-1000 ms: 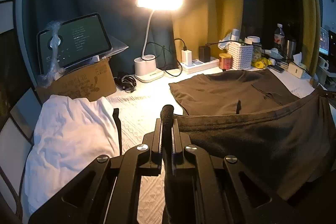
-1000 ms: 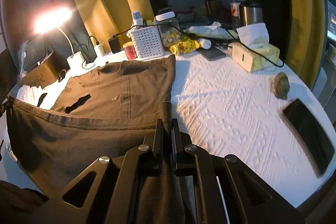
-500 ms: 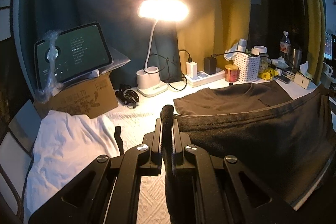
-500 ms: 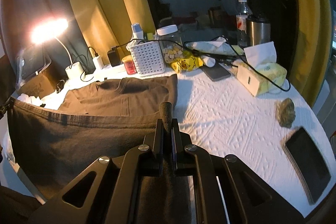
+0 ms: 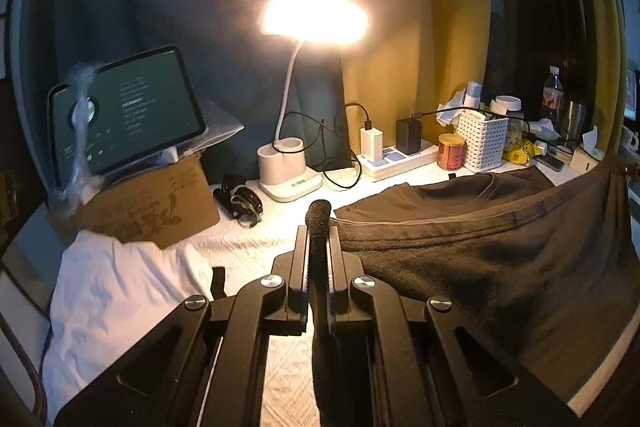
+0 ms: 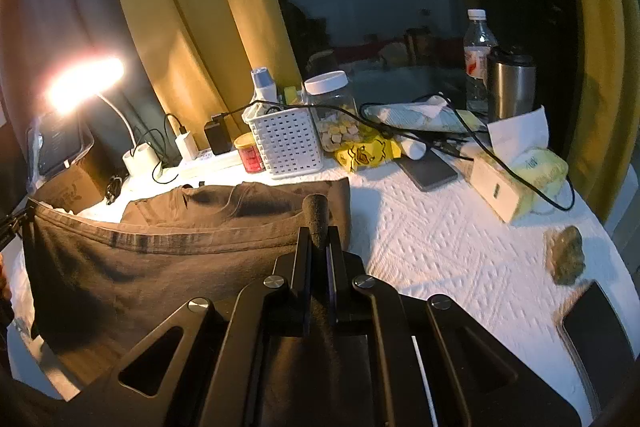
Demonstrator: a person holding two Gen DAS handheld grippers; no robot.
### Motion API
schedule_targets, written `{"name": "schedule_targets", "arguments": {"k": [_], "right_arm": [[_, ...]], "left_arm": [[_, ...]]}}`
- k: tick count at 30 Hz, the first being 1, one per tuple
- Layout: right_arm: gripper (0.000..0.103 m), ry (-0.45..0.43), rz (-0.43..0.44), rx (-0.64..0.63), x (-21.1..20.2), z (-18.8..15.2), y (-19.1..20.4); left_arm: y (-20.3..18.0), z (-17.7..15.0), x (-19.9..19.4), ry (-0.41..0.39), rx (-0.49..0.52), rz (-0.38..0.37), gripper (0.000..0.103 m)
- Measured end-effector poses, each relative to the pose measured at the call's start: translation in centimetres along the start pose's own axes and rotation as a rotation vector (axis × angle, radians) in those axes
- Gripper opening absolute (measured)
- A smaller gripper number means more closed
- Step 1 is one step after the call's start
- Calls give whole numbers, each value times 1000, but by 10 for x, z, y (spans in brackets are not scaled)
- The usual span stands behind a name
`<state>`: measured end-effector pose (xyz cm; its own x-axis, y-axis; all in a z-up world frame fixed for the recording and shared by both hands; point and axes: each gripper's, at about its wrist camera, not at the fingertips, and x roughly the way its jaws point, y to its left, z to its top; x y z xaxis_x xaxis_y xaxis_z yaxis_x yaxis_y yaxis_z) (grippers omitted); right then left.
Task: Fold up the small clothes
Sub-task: 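Lift the held hem with both grippers and carry it toward the collar, then lay the hem down over the collar and open both grippers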
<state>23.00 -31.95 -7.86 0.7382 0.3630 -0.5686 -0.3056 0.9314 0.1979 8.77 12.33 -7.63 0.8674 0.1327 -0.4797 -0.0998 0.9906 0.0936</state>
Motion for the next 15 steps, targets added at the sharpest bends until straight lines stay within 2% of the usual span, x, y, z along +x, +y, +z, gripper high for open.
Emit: {"name": "schedule_targets", "arguments": {"k": [15], "right_arm": [[7,-54,7,-22,30,44,0]], "left_arm": [[1,34,36,-55,97,4,5]]}}
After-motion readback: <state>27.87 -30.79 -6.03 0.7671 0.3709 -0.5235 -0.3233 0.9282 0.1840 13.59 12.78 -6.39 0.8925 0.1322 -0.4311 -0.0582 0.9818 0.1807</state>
